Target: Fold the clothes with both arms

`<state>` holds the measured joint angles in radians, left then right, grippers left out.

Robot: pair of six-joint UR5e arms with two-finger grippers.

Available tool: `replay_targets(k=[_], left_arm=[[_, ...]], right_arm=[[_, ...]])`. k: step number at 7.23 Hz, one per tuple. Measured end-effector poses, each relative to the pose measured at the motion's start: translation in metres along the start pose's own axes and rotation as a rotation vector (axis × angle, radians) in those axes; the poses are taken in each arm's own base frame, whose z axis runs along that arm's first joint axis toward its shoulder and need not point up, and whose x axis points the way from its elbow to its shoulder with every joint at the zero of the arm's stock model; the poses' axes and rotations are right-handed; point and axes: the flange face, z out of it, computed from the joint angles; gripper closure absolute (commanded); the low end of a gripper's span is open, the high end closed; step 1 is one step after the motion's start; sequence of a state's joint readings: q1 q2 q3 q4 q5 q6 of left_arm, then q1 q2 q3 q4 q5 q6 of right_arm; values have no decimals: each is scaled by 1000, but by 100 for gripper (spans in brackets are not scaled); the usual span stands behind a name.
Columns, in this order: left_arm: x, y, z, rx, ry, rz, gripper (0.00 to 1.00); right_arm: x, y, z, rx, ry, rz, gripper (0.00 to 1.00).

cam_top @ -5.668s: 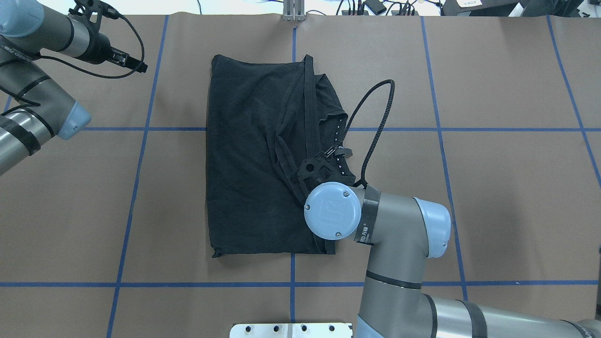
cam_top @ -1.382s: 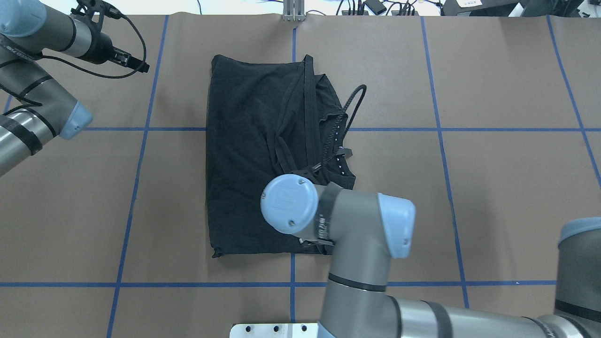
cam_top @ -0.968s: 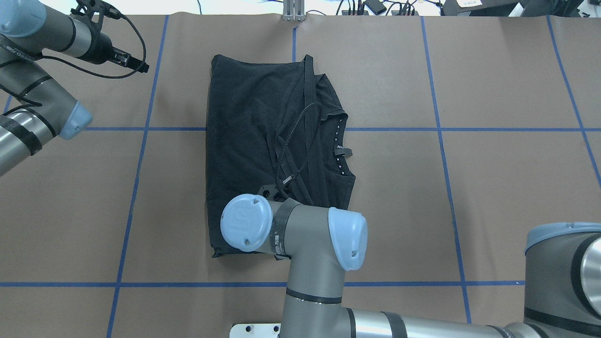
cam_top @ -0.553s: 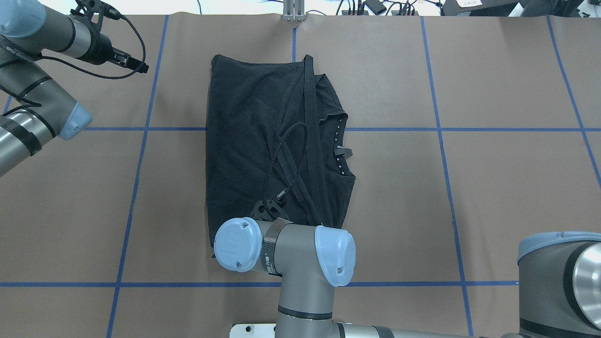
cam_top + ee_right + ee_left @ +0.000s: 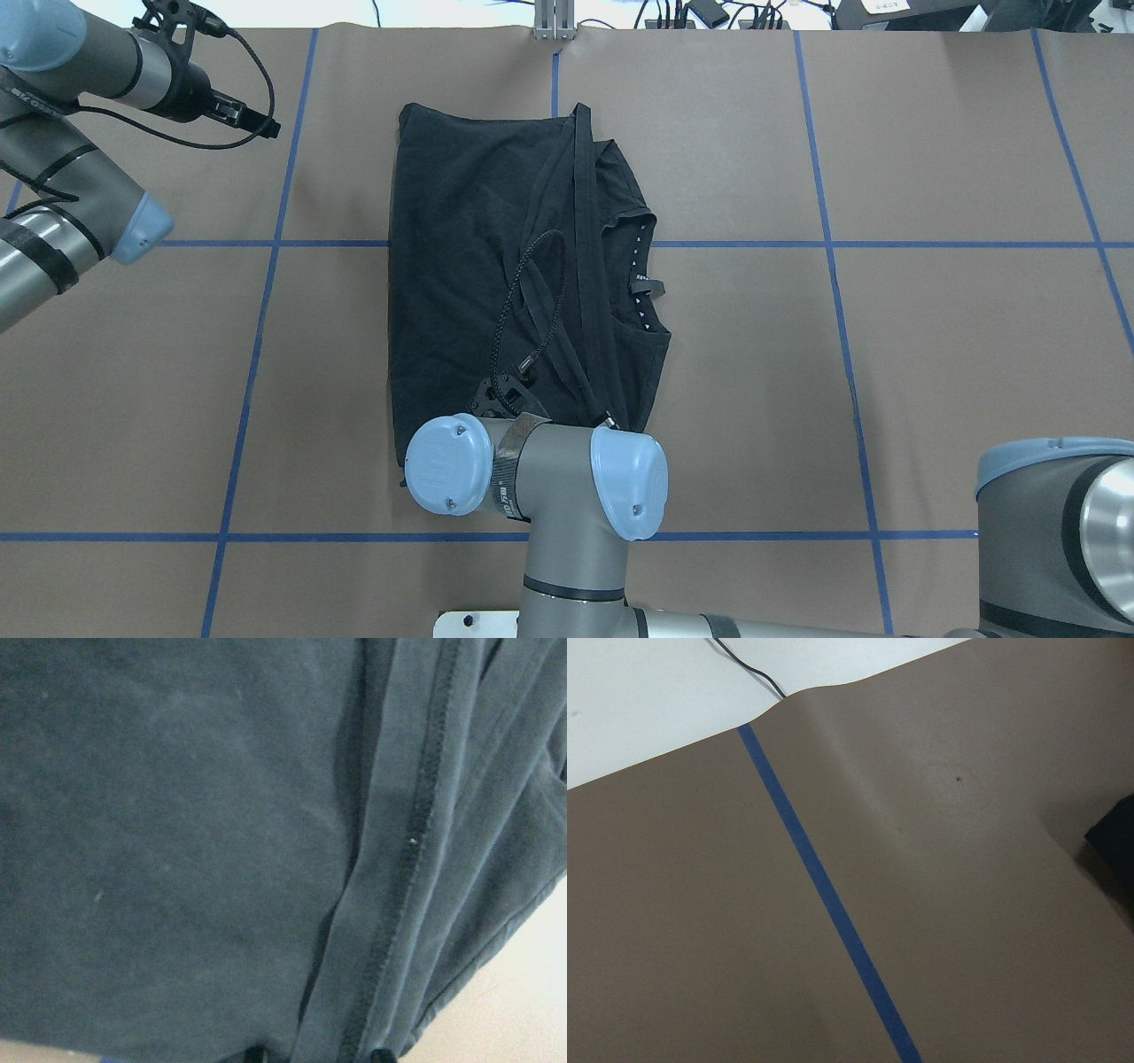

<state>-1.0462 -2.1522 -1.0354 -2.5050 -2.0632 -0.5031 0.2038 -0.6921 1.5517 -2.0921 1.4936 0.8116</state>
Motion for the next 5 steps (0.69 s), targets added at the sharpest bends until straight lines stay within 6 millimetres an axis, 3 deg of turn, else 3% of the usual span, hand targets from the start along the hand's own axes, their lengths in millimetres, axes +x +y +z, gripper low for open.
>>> replay_targets(k=[2,4,5], left_arm=[[1,0,1,-1,1,1,0],[2,2,2,-4,3,2,0],[3,2,2,-3,3,3,0]], right_arm=[[6,2,-4,-10,13,-21,86],[8,4,-7,-15,17,-31,100],[8,4,-7,-15,18,-31,100]])
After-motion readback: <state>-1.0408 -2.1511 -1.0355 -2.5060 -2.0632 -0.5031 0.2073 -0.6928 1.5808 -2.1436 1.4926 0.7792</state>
